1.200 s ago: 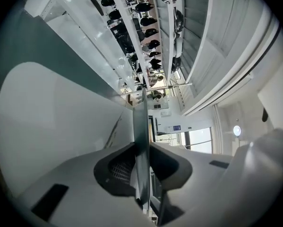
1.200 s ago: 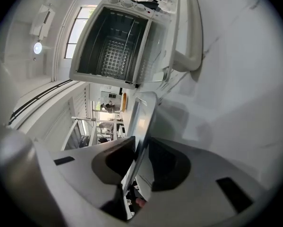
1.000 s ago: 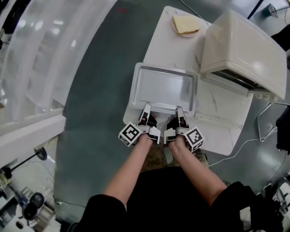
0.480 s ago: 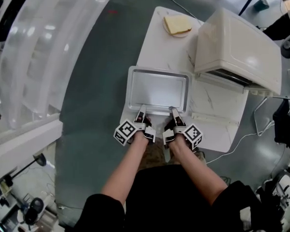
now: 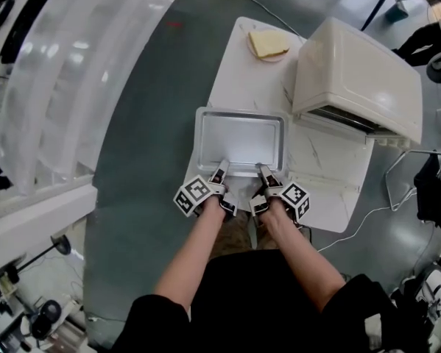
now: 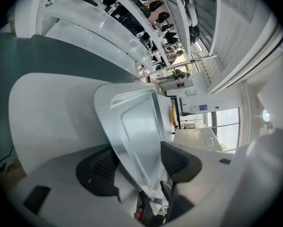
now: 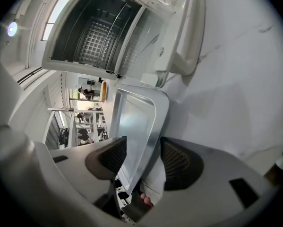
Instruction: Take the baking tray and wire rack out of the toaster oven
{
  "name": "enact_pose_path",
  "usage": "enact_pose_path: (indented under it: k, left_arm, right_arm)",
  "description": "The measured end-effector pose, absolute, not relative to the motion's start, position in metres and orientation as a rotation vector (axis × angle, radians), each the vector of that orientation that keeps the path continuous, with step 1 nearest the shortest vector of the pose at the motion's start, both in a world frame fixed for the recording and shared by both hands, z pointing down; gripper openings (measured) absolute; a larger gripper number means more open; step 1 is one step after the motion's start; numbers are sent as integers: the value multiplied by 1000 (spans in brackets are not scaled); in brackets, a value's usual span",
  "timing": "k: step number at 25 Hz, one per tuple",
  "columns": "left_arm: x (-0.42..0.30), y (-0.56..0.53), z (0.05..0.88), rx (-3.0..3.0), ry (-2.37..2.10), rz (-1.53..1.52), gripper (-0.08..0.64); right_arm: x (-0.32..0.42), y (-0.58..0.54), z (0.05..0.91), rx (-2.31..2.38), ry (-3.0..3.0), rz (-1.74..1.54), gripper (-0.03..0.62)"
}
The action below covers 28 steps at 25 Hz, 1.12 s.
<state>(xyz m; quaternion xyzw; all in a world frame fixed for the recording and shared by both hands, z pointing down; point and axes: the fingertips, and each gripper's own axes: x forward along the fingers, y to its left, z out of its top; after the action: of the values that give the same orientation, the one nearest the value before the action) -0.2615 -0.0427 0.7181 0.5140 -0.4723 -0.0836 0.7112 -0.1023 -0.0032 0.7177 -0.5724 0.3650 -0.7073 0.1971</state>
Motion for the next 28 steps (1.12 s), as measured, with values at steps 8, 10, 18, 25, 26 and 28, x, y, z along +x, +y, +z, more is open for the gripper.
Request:
enact_pose_path:
  k: [8,10,18,25,26,28]
  left_arm:
    - [-251,-25,719,1123,-1050,-10,326]
    - [-251,-19,720,1120,-1047,45,336]
    - [-249,-9,717,1271,-1031,227,353]
    - [-253,4,718,1330,-1035,345,353]
    - [-254,6,715,1327,-1042,334,353]
    - [-253,7,706,1328,-1051,297,353]
  right_arm:
    - [-101,18,722,-1614,984,-2149,247]
    - [-98,22,720,-1607,982,-2177,252]
    - [-96,26,708,-1489,1042,-2262,272]
    - [-85,31,692,-1445,1104,-2250,272]
    - [-84,31,687,-1440,1116,-2246,272]
    - [-80,31,676,-1427,1146,-2230,272]
